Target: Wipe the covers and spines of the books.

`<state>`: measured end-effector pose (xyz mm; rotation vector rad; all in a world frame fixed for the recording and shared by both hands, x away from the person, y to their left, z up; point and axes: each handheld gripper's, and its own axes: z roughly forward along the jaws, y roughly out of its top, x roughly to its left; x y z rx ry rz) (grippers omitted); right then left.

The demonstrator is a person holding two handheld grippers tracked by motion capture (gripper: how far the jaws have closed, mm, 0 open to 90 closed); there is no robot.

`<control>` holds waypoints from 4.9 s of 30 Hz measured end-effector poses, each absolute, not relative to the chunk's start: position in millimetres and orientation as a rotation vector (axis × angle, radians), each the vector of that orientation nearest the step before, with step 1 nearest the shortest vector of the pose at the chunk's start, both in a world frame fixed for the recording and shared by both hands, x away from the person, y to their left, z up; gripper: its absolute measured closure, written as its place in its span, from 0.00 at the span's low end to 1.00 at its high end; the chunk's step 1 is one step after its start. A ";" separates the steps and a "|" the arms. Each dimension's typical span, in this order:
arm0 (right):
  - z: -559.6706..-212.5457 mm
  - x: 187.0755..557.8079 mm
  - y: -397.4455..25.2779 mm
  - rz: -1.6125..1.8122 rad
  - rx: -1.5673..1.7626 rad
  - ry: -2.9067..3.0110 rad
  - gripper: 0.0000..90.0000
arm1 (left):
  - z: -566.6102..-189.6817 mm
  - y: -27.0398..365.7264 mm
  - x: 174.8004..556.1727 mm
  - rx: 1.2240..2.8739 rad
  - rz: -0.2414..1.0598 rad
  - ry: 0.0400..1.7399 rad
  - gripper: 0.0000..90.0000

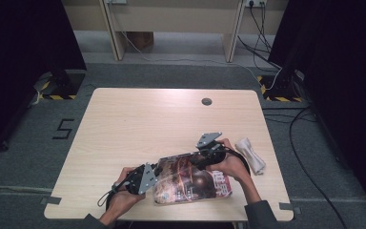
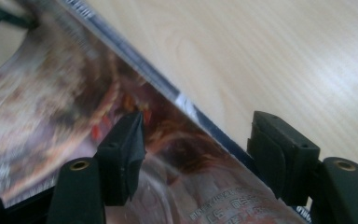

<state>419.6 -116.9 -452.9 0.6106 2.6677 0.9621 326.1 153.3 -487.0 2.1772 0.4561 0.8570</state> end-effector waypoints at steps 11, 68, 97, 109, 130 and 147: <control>-452.9 407.0 -126.4 0.966 0.510 2.781 0.59 | -487.2 156.6 340.7 2.168 0.851 0.479 0.83; -394.1 433.8 -80.8 0.461 0.375 2.676 0.93 | -488.9 209.2 319.7 2.074 0.541 0.802 0.47; -393.7 397.3 -27.4 0.371 0.139 2.622 0.92 | -493.4 217.8 327.0 2.080 0.614 0.934 0.45; -428.7 376.4 -36.3 0.479 0.155 2.671 0.91 | -500.2 221.6 332.2 2.078 0.606 1.037 0.42; -474.2 344.7 -56.7 0.719 0.270 2.752 0.75 | -504.0 216.3 331.1 2.084 0.582 1.031 0.41; -475.3 346.3 -135.1 0.830 0.850 2.537 0.35 | -504.3 209.3 331.8 2.080 0.544 1.037 0.33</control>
